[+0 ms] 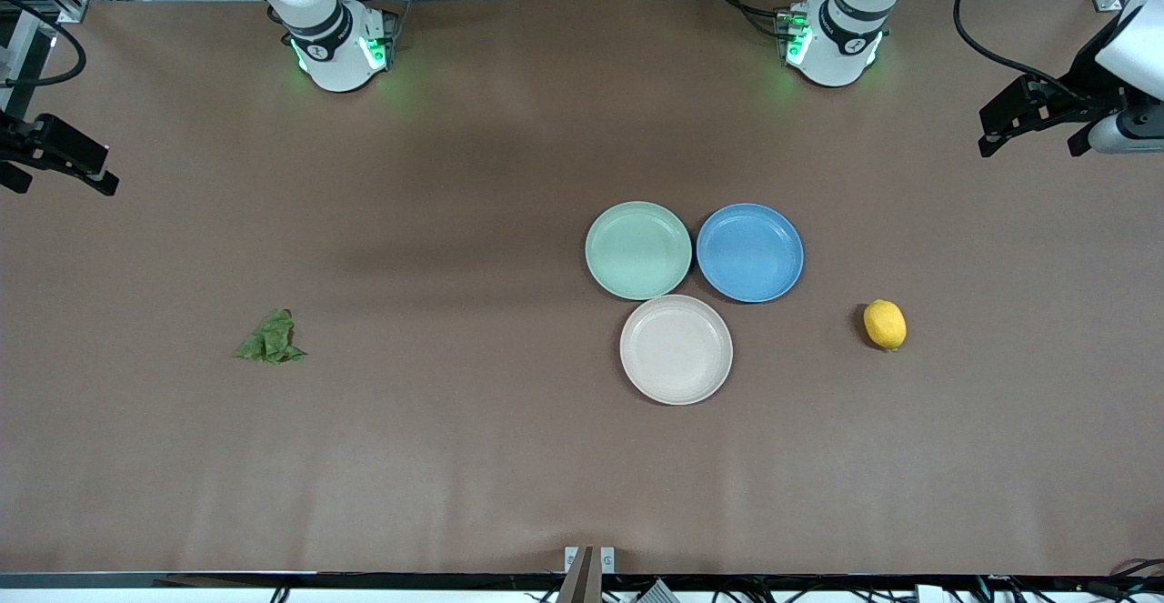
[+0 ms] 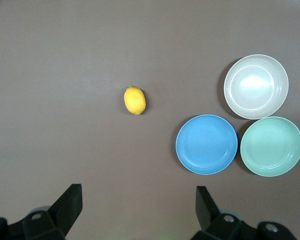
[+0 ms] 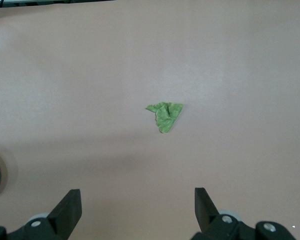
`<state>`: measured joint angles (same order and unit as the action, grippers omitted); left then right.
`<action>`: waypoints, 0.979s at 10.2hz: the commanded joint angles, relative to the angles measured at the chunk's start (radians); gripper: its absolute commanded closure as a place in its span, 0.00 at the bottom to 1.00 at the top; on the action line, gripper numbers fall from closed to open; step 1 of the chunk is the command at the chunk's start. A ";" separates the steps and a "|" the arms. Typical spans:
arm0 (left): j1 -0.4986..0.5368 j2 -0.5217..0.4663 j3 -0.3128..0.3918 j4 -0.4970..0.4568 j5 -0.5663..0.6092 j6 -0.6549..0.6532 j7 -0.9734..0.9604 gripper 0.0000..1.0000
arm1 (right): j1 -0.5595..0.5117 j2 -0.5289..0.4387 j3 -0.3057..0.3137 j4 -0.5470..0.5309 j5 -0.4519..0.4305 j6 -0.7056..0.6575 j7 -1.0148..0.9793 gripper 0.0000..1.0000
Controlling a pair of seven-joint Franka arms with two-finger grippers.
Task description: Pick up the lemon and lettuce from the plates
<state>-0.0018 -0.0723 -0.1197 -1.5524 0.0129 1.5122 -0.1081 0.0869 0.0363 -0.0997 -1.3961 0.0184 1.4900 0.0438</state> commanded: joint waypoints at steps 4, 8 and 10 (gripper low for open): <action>0.000 0.003 0.002 0.015 -0.005 -0.020 0.011 0.00 | -0.025 -0.056 0.017 -0.081 -0.002 0.027 -0.005 0.00; -0.003 0.017 0.002 0.014 -0.007 -0.020 0.008 0.00 | -0.128 -0.053 0.098 -0.080 0.011 0.029 -0.012 0.00; -0.004 0.028 0.000 0.014 -0.007 -0.021 0.011 0.00 | -0.133 -0.055 0.107 -0.080 0.009 0.024 -0.012 0.00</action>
<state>-0.0033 -0.0576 -0.1208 -1.5530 0.0129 1.5094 -0.1081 -0.0184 0.0158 -0.0208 -1.4384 0.0202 1.5078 0.0433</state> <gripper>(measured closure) 0.000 0.000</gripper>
